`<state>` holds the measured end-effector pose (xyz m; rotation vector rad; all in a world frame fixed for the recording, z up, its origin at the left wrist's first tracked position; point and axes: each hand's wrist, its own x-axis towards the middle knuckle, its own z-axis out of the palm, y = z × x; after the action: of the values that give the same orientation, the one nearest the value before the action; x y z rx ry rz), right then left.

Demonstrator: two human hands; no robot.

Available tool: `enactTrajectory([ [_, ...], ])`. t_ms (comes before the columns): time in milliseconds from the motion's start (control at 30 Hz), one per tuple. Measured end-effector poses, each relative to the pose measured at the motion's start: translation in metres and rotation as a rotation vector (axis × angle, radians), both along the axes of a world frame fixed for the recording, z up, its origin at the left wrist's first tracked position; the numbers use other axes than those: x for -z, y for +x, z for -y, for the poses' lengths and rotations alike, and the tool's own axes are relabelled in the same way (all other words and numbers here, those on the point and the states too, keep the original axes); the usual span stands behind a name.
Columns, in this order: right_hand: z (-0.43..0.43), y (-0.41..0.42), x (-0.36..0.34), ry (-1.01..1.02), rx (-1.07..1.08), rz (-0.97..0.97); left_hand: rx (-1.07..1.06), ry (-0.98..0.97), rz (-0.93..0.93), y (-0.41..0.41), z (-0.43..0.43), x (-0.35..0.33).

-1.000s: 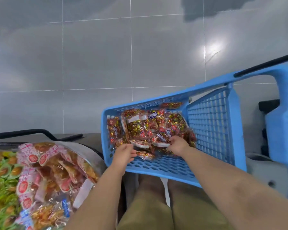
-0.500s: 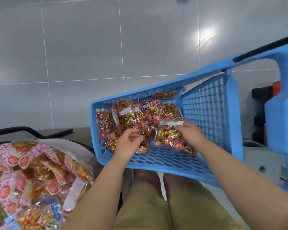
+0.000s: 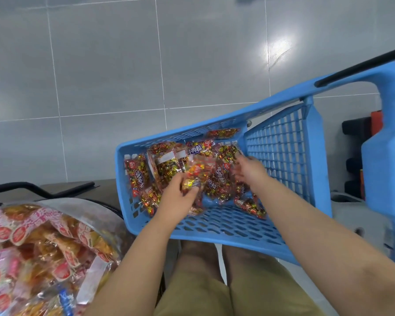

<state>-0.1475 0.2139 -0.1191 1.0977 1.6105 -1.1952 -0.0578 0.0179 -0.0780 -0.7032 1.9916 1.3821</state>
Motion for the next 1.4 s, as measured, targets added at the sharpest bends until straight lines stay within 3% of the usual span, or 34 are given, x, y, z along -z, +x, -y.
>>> enactTrajectory([
  [100, 0.007, 0.007, 0.035, 0.233, -0.417, -0.051, -0.324, 0.139, 0.143, 0.009, 0.012, 0.014],
  [233, 0.014, 0.017, 0.060, 0.356, -0.900, -0.106, -0.400, 0.087, 0.215, 0.022, 0.026, 0.026],
  [300, 0.014, 0.018, 0.064, 0.444, -1.043, -0.181, -0.494, 0.135, 0.261, 0.026, 0.028, 0.028],
  [600, -0.017, 0.044, 0.030, 0.291, -0.597, -0.507, -0.706, 0.344, 0.332, 0.024, 0.024, 0.022],
  [833, -0.023, 0.040, -0.037, 0.152, -0.039, -0.655, -0.808, 0.410, 0.373, 0.011, 0.016, 0.014],
  [933, -0.021, 0.029, -0.055, -0.194, 0.098, -0.581, -0.769, 0.440, 0.374, 0.004, 0.013, 0.009],
  [1033, -0.004, 0.024, -0.058, -0.432, -0.030, -0.351, -0.707, 0.627, 0.351, -0.002, 0.012, 0.001],
  [1133, 0.017, 0.028, -0.045, -0.375, -0.286, -0.240, -0.588, 0.693, 0.322, -0.004, 0.012, -0.003],
  [1233, 0.028, 0.022, -0.022, -0.249, -0.359, -0.263, -0.547, 0.568, 0.310, -0.004, 0.011, -0.002],
  [1333, 0.023, 0.002, 0.017, 0.109, -0.322, -0.380, -0.648, 0.525, 0.308, -0.006, 0.011, 0.004],
  [1400, 0.012, -0.010, 0.050, 0.301, -0.435, -0.364, -0.695, 0.487, 0.323, -0.007, 0.013, 0.010],
])
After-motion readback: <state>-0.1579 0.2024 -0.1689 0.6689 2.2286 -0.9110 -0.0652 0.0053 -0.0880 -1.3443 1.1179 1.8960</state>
